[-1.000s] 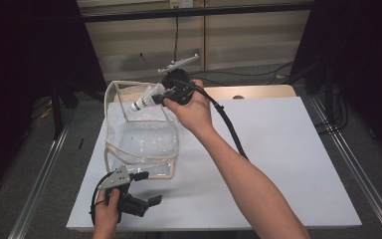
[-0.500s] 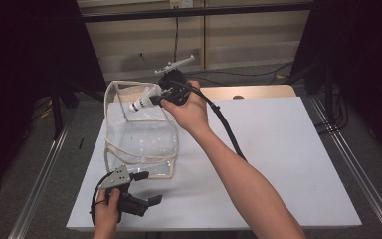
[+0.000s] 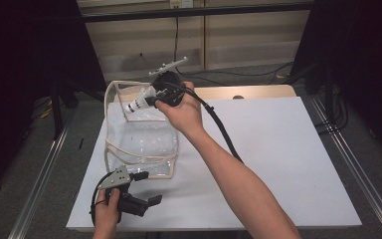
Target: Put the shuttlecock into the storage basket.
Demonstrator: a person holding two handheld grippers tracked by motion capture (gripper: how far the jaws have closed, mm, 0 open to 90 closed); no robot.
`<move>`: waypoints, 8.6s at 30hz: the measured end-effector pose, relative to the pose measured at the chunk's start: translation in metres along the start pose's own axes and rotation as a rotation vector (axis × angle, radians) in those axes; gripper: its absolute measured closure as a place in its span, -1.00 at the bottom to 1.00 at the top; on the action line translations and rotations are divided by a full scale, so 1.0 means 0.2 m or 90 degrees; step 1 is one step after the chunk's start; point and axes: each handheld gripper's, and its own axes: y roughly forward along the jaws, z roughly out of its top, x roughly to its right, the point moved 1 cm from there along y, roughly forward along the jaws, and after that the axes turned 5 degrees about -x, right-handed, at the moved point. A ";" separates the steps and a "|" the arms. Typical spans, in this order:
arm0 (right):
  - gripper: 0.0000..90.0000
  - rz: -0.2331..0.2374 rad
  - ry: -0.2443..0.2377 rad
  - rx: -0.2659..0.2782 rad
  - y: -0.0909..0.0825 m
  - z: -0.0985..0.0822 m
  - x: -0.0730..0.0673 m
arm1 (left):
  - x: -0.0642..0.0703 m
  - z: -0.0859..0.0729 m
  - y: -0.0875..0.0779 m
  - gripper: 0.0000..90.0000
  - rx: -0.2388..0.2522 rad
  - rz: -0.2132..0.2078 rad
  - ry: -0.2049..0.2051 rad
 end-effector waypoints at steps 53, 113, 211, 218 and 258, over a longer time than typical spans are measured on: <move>0.95 0.015 0.002 -0.018 0.21 0.00 0.00 | -0.01 0.00 -0.01 -0.91 0.001 0.004 0.002; 0.95 0.009 0.019 -0.048 0.41 -0.02 -0.04 | -0.01 0.00 -0.01 -0.91 0.005 -0.001 0.003; 0.98 0.022 0.017 -0.117 0.65 -0.14 -0.05 | 0.00 0.01 -0.01 -0.92 0.011 -0.003 0.005; -0.24 -0.018 0.024 -0.150 0.68 -0.16 -0.04 | 0.00 0.01 -0.01 -0.92 0.010 -0.002 0.006; -0.75 0.022 0.015 -0.088 0.39 -0.02 -0.08 | 0.01 0.02 0.00 -0.92 0.006 -0.005 0.012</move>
